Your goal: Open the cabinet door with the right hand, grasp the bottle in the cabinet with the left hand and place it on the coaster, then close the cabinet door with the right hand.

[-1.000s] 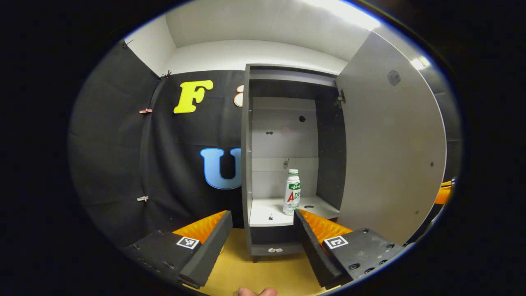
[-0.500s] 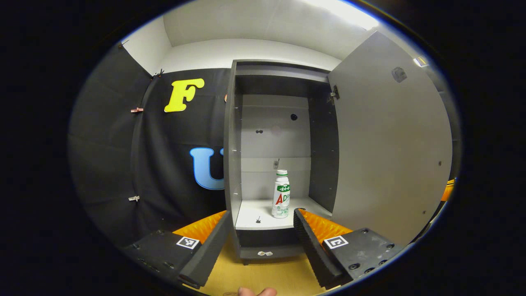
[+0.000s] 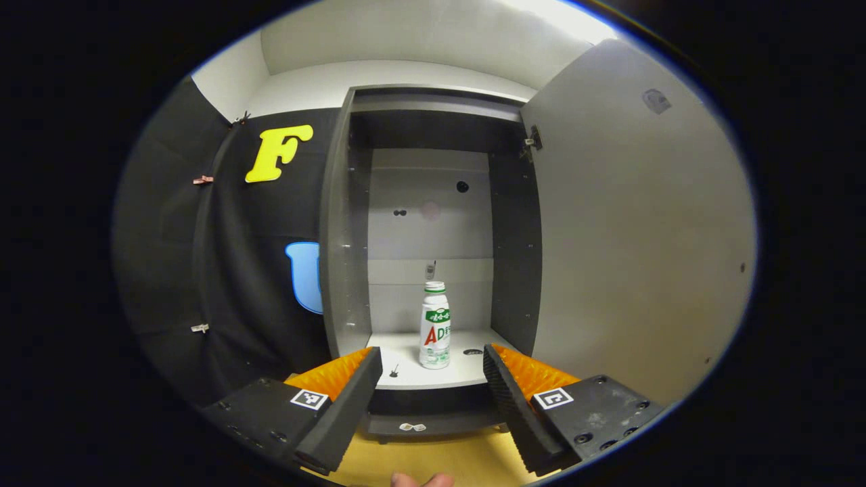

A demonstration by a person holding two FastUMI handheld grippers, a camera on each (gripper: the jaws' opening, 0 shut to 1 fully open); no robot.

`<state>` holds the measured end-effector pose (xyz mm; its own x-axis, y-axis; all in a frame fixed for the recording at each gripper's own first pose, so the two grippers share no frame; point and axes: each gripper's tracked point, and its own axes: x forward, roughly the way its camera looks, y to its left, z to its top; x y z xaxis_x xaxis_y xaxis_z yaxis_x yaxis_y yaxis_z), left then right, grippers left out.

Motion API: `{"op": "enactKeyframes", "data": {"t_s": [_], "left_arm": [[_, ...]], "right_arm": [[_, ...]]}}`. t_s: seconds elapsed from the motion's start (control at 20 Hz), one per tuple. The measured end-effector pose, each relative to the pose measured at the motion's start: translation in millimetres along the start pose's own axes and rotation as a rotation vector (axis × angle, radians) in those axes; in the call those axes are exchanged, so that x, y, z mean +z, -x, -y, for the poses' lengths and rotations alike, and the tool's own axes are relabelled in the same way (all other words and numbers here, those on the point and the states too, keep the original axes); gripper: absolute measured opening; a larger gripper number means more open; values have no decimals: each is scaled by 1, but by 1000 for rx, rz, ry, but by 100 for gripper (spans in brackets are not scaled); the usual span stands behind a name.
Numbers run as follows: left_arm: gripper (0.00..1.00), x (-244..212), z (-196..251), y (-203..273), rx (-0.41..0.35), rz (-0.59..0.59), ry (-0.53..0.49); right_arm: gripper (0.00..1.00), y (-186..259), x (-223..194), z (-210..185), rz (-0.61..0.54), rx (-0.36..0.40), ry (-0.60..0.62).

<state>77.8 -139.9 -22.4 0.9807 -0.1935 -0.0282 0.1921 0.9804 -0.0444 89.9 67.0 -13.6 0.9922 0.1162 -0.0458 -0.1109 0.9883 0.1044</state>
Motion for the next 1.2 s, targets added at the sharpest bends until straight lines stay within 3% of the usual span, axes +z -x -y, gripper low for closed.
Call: {"op": "enactKeyframes", "data": {"t_s": [0.05,0.15,0.25,0.3,0.4,0.45,0.55,1.2], "left_arm": [[92,-1,4,-7,-4,-1,4],[95,-2,9,-20,-10,0,-2],[95,-5,15,-33,-16,2,-22],[92,-6,18,-41,-18,2,-31],[95,-11,21,-54,-19,-1,-40],[95,-13,23,-62,-19,0,-43],[92,-15,23,-79,-17,4,-48],[95,-63,-2,-213,87,-35,-28]], "right_arm": [[22,3,3,-2,11,14,-16],[41,4,8,1,28,10,-42],[51,3,7,8,29,-14,-45],[67,1,7,15,29,-36,-44],[82,-3,7,30,41,-100,-41],[100,-8,6,38,45,-134,-38],[97,-8,4,49,47,-188,-43],[98,-9,-1,75,42,-251,19]]}}
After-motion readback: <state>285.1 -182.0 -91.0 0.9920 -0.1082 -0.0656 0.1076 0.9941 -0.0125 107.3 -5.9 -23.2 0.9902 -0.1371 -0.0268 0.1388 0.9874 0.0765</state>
